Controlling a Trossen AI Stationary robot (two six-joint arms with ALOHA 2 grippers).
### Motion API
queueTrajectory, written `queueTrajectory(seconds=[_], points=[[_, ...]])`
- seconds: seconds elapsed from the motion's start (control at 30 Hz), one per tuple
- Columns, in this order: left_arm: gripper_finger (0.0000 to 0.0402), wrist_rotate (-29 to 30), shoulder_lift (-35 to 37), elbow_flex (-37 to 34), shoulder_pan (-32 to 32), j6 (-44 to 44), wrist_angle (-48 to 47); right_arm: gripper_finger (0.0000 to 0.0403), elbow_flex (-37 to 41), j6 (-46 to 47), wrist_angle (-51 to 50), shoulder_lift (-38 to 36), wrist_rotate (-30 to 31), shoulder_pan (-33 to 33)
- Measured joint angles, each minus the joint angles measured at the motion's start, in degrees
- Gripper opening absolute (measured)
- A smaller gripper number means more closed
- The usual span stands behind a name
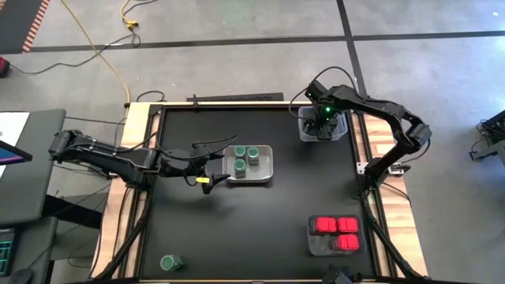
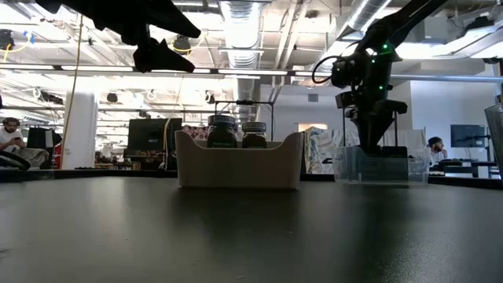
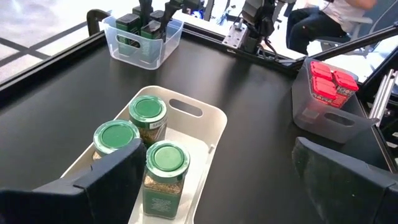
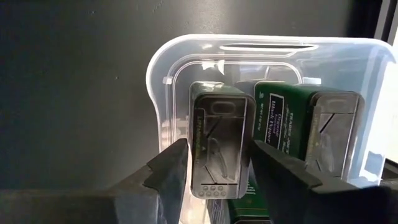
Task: Sort spices by type
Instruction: Put the black seasoning can into the transparent bin
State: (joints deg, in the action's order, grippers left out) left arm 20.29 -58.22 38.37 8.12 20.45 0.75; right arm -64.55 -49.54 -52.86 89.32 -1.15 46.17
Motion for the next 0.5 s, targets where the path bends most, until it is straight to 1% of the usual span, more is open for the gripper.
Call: queueTrajectory(seconds=[0.5], points=[[0.0387,-0.02,0.0,0.0,0.0,0.75,0.02,0.0208,0.0,0.02,1.62,0.0,0.19,1.15]])
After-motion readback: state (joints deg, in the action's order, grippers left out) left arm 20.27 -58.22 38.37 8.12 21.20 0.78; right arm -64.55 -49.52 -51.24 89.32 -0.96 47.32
